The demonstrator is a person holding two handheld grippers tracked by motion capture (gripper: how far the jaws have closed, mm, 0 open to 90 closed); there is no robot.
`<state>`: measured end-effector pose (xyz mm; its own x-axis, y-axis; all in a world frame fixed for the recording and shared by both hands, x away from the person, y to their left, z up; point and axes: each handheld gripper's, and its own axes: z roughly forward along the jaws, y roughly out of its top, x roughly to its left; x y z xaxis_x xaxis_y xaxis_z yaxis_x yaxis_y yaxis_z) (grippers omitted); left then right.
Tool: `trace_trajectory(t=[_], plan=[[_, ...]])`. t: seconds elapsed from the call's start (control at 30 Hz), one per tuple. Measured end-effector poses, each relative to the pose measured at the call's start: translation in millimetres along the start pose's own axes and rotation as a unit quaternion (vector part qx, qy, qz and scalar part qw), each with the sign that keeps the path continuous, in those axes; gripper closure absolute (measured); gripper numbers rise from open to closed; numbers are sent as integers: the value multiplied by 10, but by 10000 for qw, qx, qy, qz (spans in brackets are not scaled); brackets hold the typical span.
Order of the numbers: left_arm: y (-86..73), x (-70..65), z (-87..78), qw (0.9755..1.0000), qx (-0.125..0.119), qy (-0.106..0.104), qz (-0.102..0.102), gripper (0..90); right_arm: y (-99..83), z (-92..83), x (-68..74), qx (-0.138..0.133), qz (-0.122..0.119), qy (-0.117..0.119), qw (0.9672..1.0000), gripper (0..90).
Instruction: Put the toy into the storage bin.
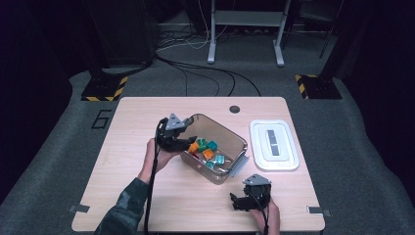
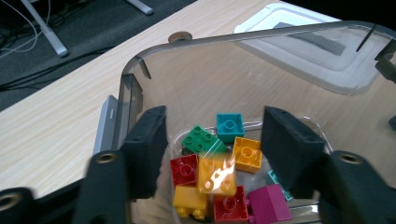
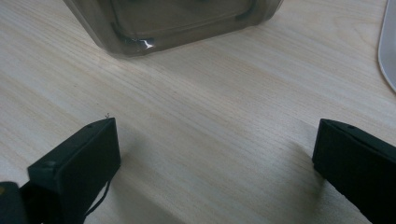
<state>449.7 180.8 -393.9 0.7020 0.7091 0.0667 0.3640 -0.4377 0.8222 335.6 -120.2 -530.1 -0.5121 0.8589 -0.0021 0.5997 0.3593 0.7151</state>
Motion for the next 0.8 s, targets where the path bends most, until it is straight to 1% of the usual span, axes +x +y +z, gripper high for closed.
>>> trace_trajectory(t=[0.07, 0.2, 0.3, 0.37, 0.47, 0.5, 0.6, 0.67, 0.8], plan=[[-22, 7, -37, 10000, -37, 42, 2, 323, 0, 0, 0, -1, -1, 0, 10000, 0], [-90, 35, -186, 9998, -155, 79, -79, 205, 0, 0, 3, 1, 3, -16, 10000, 0], [-182, 49, -305, 9995, -232, 199, -91, 159, 1, 0, 3, 1, 6, -16, 10000, 0], [-261, 61, -374, 9994, -246, 217, -126, 148, 1, 0, 2, 2, 4, -8, 10000, 0], [-393, 67, -458, 9990, -277, 303, -199, 129, 1, 0, 2, -1, 3, -15, 10000, 0], [-435, 70, -484, 9990, -244, 294, -217, 123, 2, 1, 1, 0, -3, -11, 10000, 0], [-565, 67, -540, 9987, -207, 427, -208, 109, 2, -4, -11, 22, -50, 35, 10000, 0], [-655, 65, -575, 9984, -193, 470, -250, 100, 9, -8, -10, 74, 1, 15, 10000, 0], [-851, 76, -625, 9977, -160, 543, -386, 91, 18, -13, -27, 130, 10, 35, 9999, 0]])
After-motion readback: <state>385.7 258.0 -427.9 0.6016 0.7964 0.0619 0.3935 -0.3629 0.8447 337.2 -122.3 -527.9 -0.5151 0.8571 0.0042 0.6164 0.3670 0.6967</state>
